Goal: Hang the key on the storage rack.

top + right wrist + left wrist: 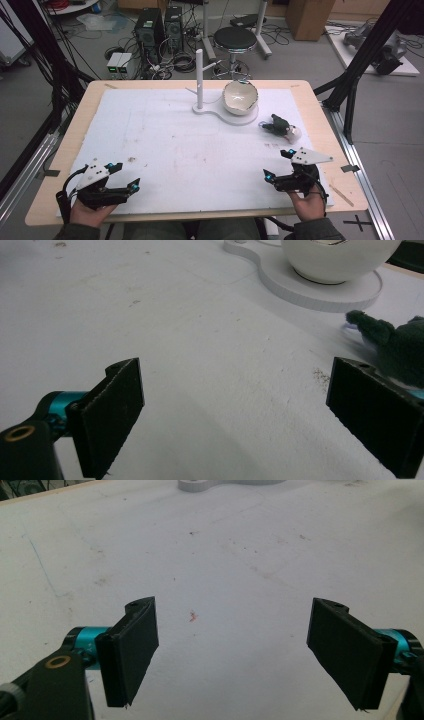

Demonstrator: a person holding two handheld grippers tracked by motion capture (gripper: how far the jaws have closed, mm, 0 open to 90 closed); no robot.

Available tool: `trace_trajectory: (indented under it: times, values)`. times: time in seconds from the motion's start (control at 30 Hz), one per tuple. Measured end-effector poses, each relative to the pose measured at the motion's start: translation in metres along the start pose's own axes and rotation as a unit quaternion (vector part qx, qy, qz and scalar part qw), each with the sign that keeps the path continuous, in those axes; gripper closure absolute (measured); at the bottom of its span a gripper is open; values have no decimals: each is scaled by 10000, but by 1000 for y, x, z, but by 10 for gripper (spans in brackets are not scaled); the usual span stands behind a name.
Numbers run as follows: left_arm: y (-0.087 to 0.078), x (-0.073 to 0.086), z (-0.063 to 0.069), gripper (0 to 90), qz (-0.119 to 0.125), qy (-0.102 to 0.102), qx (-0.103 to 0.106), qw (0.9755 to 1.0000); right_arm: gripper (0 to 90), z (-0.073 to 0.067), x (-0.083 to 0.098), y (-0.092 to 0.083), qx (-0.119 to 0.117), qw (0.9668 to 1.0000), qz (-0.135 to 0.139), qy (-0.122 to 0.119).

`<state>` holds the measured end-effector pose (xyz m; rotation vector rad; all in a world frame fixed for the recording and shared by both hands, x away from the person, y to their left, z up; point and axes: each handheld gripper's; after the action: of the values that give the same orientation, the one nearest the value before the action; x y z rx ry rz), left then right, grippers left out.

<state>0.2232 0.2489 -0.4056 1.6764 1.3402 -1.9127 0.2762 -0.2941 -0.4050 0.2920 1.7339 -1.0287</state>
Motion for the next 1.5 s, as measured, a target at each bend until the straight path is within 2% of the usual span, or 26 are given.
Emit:
trace_trajectory:
  times: [0.63, 0.73, 0.93, 1.37, 1.5]
  values:
    - [1, 0, -1, 208, -12, -7, -18, 10000, 74, 1, -1, 3, -18, 10000, 9, -36]
    - [1, 1, -1, 208, -9, 5, -21, 10000, 74, 3, -1, 2, -97, 9999, 54, 44]
    - [2, 0, 0, 208, 4, 14, -19, 10000, 74, 3, -3, 2, -170, 9998, -36, -2]
    - [2, 0, -1, 208, 20, 26, -40, 10000, 74, 13, -30, 5, -156, 9995, -168, -205]
    - [2, 0, -1, 208, 43, 31, -19, 10000, 74, 25, -47, 5, -61, 9994, -261, -215]
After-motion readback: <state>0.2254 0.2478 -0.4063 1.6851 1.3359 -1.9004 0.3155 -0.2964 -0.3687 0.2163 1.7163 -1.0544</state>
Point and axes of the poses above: each handheld gripper's, and its own axes: y roughly forward along the jaws, x roughly out of its underside, z roughly to its right, and after that the axes turned 7 degrees about y, right-handed
